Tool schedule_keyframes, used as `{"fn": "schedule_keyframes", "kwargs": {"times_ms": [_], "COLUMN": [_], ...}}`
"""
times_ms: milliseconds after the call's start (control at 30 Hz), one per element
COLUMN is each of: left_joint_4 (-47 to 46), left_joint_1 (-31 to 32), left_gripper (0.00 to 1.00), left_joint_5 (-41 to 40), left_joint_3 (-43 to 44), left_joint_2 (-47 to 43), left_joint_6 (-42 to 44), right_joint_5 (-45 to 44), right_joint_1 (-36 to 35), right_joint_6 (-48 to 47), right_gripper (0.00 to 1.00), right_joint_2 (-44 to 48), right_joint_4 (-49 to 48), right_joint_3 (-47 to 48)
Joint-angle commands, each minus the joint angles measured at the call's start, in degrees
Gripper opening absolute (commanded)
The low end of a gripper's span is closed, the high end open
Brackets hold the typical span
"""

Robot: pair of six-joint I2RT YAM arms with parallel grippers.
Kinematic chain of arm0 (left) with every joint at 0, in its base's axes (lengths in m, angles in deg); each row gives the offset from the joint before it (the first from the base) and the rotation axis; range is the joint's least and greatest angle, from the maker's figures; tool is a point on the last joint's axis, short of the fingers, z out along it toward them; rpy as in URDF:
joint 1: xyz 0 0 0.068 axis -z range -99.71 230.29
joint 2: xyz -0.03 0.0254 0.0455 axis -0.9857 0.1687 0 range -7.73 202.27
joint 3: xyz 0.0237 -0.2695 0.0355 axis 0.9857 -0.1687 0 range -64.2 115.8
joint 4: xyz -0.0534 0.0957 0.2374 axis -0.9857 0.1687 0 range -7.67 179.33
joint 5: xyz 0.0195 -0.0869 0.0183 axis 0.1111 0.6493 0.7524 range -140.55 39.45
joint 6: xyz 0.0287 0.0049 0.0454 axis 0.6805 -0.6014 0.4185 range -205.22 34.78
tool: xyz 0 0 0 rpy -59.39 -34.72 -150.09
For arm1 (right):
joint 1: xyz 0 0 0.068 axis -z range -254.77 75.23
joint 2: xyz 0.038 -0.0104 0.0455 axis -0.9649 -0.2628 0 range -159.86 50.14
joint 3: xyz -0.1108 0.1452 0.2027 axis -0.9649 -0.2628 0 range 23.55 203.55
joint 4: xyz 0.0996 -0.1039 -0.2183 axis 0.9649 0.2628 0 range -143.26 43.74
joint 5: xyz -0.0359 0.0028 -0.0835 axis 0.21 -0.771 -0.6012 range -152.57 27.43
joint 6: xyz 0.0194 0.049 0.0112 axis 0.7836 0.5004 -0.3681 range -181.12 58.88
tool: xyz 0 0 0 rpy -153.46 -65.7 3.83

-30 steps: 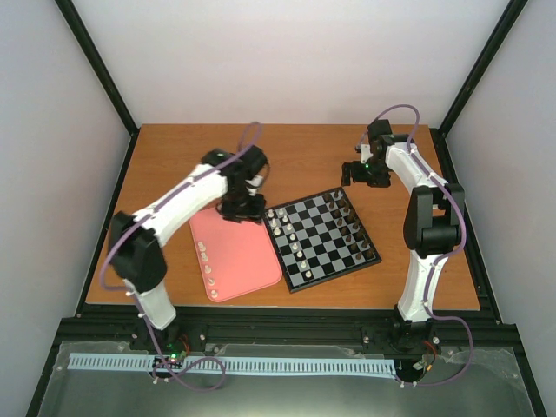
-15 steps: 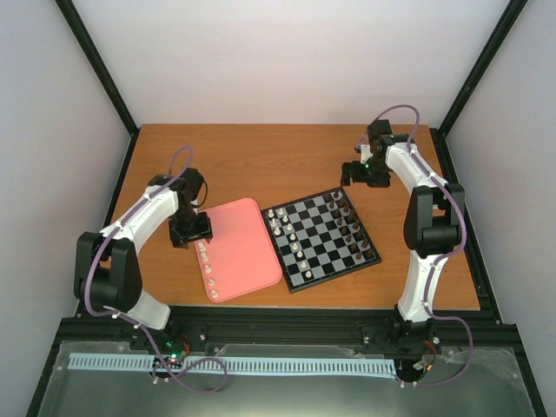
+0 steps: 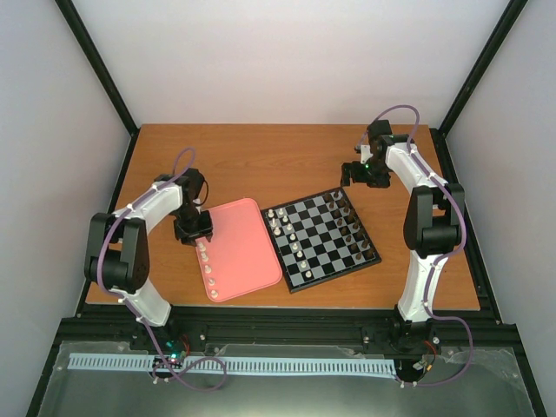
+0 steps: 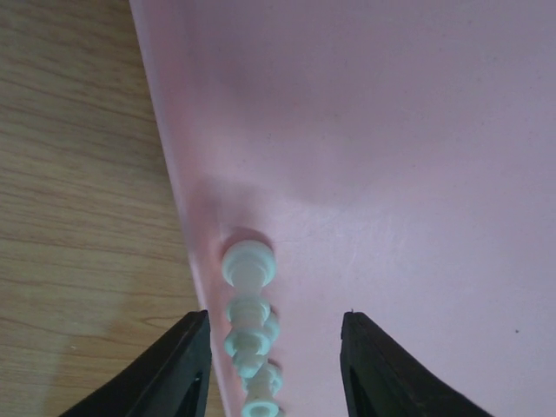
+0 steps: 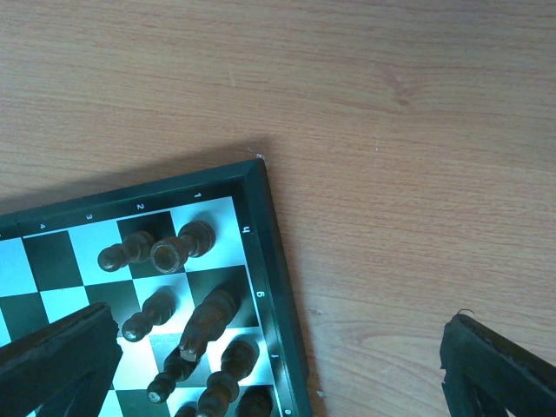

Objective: Set up the chess pieces on the board
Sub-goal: Pick up the chess piece from the storage box.

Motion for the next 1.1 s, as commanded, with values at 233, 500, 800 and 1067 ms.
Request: {"fn": "schedule_keyframes", "kwargs": {"times_ms": [233, 500, 800, 1067], "left_joint_4": [-1.2, -1.3, 1.4, 11.0], "left_joint_1": [-0.3, -0.3, -0.3, 3.4], "left_gripper": [0.36, 0.21, 0.01, 0.01], "left_joint_5": [1.7, 1.9, 2.7, 3.3], "left_joint_3": [-0.9, -1.3, 0.5, 10.4], "left_joint_2": [1.3, 1.8, 0.7, -2.9], "left_joint_6": [1.4, 1.6, 2.4, 3.2], "right_joint_5": [-0.6, -0.7, -0.8, -1.4], "right_joint_1": [0.4, 0.4, 0.4, 0.4], "right_joint_6": [-0.4, -0.4, -0.4, -0.1], "right_gripper": [1.0, 1.0, 1.0, 1.0], "right_joint_2": [0.3, 0.0, 0.1, 0.5], "right_joint_4": [0.2, 0.2, 0.1, -0.1], "right_joint_3": [0.3, 0.3, 0.1, -0.4]}}
